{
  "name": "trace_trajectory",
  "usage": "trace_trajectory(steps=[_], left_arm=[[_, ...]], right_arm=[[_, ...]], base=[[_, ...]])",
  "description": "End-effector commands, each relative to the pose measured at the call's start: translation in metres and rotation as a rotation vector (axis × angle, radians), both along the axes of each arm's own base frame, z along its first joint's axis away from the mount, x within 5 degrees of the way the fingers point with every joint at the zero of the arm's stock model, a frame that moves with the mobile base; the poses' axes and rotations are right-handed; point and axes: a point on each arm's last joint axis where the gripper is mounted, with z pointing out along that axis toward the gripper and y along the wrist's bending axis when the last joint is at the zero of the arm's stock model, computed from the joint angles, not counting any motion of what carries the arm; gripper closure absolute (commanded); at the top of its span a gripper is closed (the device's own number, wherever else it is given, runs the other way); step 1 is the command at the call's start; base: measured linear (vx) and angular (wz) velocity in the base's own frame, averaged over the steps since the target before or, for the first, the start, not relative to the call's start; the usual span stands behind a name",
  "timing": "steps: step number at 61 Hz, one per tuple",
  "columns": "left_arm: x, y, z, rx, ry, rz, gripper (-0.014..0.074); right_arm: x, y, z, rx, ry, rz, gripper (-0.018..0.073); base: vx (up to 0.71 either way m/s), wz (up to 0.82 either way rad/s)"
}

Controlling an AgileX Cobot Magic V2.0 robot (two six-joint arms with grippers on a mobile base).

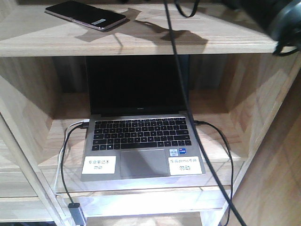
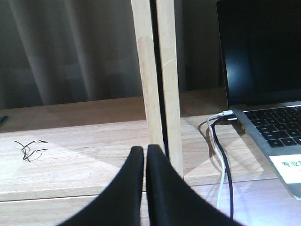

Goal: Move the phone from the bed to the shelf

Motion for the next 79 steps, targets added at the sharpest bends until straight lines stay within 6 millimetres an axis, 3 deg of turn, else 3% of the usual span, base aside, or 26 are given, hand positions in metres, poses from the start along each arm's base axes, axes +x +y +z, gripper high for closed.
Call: trace_trajectory(steps=[1, 3, 11, 20, 42, 56, 79], left_arm=[[-0.001, 0.000, 0.015, -0.008, -0.107, 0.000, 0.0595], [-0.001, 0.000, 0.015, -0.008, -0.107, 0.000, 0.0595], [-0.001, 0.000, 0.015, -0.008, -0.107, 0.000, 0.0595], [-0.001, 0.000, 0.015, -0.008, -0.107, 0.000, 0.0595], [-0.001, 0.000, 0.015, -0.008, -0.107, 0.000, 0.0595], [-0.001, 0.000, 0.015, -0.008, -0.107, 0.000, 0.0595], [-0.001, 0.000, 0.015, -0.008, -0.107, 0.000, 0.0595]], right_arm=[[-0.025, -0.015, 0.044, 0.081, -0.063, -0.032, 0.0522], [-0.028, -0.016, 0.047, 0.083, -0.062, -0.032, 0.0576], [-0.040, -0.021, 0.054, 0.090, -0.051, -0.029, 0.0565], [-0.054, -0.032, 0.043, 0.071, -0.038, -0.088, 0.0566], [-0.131, -0.086, 0.029, 0.086, -0.139, -0.305, 0.0566], [-0.182, -0.121, 0.001, 0.108, -0.160, -0.437, 0.0566], [-0.266, -0.160, -0.070, 0.098, -0.140, -0.461, 0.0566]], base=[[0.00, 0.00], [0.00, 0.00], [0.00, 0.00], [0.00, 0.00], [0.00, 0.00], [0.00, 0.00], [0.00, 0.00]])
